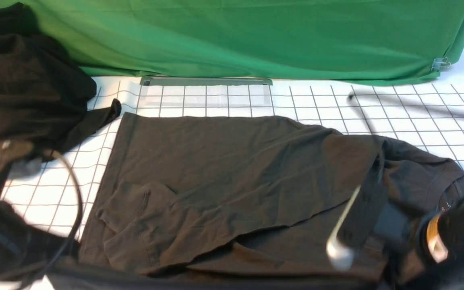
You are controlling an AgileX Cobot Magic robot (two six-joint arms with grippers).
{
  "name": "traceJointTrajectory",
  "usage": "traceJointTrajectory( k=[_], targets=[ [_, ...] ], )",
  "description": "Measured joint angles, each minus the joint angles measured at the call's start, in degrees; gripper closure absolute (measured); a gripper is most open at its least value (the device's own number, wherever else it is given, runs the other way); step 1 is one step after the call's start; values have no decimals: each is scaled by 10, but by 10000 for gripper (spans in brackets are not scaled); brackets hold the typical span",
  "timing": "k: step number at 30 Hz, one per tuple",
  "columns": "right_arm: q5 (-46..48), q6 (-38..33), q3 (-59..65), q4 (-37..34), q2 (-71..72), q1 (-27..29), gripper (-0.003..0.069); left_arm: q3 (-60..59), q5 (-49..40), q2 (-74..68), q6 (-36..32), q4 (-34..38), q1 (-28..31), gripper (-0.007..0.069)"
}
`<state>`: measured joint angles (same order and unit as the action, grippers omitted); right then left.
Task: Fold a long-sleeved shirt over a white checkered tablecloth.
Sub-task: 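Fold the black garment in half by bringing its near edge over to the far edge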
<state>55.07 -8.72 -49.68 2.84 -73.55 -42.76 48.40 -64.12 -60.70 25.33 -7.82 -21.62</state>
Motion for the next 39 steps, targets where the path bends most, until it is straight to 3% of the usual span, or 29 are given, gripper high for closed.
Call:
traceJointTrajectory(
  k=[6,14,27,33,36,39],
  targets=[
    [-23,-30,-84,6,-25,87,628,97,33,-105,-1,-30,8,609],
    [-59,-75,-195,6,-141,152,628,268,59,-261,-50,-17,82,609],
    [-89,-103,-461,10,-392,196,628,556,66,-517,-78,7,153,609],
    [-101,-104,-557,10,-490,205,619,610,80,-601,-78,-1,162,609],
    [-109,-104,-583,11,-524,206,547,614,107,-625,-78,-4,162,609],
    [-118,-99,-589,11,-532,206,350,614,123,-638,-78,-4,162,603]
  ],
)
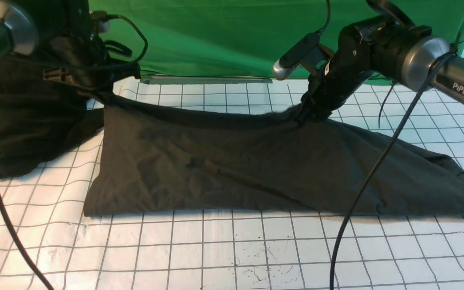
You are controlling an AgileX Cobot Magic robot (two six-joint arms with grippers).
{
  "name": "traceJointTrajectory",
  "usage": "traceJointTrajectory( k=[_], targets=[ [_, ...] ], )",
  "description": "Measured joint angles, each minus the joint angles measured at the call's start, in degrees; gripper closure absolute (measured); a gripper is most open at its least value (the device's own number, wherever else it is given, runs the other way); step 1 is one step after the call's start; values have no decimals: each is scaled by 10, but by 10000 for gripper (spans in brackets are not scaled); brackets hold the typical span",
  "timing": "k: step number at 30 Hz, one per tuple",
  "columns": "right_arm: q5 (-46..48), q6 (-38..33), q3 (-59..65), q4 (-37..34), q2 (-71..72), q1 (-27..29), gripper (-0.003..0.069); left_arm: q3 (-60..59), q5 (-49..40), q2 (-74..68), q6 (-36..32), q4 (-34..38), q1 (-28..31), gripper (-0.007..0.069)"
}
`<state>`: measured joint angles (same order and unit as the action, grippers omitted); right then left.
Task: Fold a long-sleeved shirt over a white checkered tablecloth.
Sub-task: 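Fold the black garment in half by bringing its near edge over to the far edge, then pull the folded dark garment lengthwise by its ends to straighten it flat on the table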
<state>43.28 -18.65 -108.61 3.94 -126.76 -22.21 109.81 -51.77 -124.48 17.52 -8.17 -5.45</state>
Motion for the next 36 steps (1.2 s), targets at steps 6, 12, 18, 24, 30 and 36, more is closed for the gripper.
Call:
traceJointTrajectory(
  k=[6,12,18,24,30,36],
  targets=[
    [61,41,-26,0,19,0,179,2,18,-1,0,-5,0,476],
    [137,44,-33,33,82,5,209,30,-18,-1,0,-21,0,283],
    [232,44,-37,40,136,85,461,102,-147,17,-80,13,0,225],
    [258,7,2,-76,138,196,636,66,-173,58,-146,117,-16,554],
    [247,-52,74,-165,108,254,412,-76,-166,92,-160,128,-80,627],
    [221,-70,79,-175,54,251,303,-166,-105,92,-161,119,-122,629]
  ],
)
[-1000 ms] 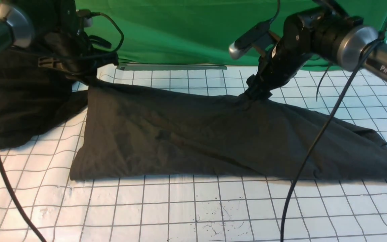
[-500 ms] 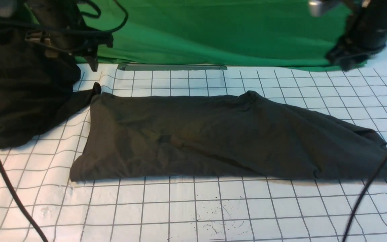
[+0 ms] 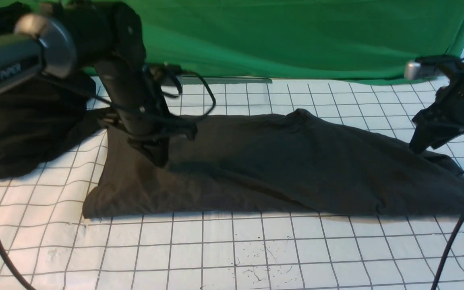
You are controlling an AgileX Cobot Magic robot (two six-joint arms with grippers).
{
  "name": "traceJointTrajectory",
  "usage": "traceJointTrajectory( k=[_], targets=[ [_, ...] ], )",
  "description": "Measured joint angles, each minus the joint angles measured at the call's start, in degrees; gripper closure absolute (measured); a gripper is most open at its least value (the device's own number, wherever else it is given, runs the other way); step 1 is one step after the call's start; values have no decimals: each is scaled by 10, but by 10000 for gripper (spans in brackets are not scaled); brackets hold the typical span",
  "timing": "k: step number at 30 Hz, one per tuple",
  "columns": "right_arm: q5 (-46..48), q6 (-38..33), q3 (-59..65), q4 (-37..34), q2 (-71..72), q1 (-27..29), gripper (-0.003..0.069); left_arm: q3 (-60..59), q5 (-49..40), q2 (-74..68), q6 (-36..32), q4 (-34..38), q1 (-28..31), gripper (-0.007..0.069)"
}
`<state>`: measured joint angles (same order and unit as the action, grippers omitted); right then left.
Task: Fold a long-sleeved shirt over a white checkered tablecloth.
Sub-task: 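Pull the folded dark garment lengthwise by its ends to straighten it flat on the table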
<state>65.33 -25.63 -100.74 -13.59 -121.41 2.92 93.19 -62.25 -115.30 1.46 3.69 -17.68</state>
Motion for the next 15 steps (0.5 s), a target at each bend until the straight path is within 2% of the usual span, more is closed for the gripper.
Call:
traceJointTrajectory(
  k=[4,8,11,12,13,15],
  targets=[
    [-13,0,0,-2,-27,-4,305,-43,46,0,2,-8,-3,630],
    [-27,-6,0,-4,-35,-6,340,-56,62,0,4,-17,0,630],
    [-41,-14,0,-4,-37,-6,491,-63,65,0,6,-25,2,630],
    [-41,-14,0,-4,-37,-6,503,-63,65,0,6,-25,2,630],
    [-43,-17,0,-4,-37,-6,595,-63,65,0,7,-25,2,630],
    [-43,-21,0,-4,-37,-6,638,-63,65,0,7,-26,2,630]
  ],
)
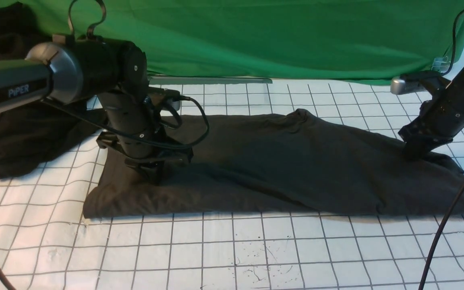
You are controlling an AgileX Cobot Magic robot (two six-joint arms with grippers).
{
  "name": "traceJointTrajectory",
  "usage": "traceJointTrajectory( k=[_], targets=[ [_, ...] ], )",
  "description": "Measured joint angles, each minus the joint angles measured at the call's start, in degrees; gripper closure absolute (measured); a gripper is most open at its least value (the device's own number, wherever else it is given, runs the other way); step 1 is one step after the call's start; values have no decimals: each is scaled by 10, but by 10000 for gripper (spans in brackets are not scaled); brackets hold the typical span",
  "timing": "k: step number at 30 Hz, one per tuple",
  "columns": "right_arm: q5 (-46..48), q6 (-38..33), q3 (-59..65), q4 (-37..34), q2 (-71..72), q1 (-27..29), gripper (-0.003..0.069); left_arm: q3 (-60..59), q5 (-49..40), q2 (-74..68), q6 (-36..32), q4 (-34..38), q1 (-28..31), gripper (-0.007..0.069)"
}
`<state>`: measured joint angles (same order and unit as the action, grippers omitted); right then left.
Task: Fold a long-sleeved shirt over a white checkered tablecloth.
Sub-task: 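Pull the folded dark garment lengthwise by its ends to straighten it flat on the table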
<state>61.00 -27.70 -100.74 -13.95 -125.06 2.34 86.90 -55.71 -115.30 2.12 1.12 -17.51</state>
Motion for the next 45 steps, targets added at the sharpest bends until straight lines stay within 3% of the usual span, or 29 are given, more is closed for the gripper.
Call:
traceJointTrajectory(
  k=[9,21,24,30,32,35,38,39,40,45],
  targets=[
    [-15,39,-32,74,12,0,653,0,0,0,0,-7,0,629],
    [-54,55,-47,85,4,0,652,0,0,0,0,-8,0,629],
    [-81,57,-47,91,-3,0,617,0,0,0,0,-8,1,629],
    [-63,62,-57,98,-2,0,351,0,-6,16,23,-11,0,629],
    [-36,85,-67,98,7,0,324,1,-4,34,37,-18,0,629],
    [-11,116,-76,99,36,0,391,14,-1,61,50,-32,0,629],
    [-13,114,-79,97,84,-3,544,47,-3,69,70,-59,5,629],
    [-13,114,-79,97,84,-3,554,49,-3,69,73,-59,7,629],
    [-13,114,-81,93,106,-5,609,66,-3,67,82,-60,15,629],
    [5,113,-82,89,150,-10,650,121,3,41,83,-47,62,626]
  ],
)
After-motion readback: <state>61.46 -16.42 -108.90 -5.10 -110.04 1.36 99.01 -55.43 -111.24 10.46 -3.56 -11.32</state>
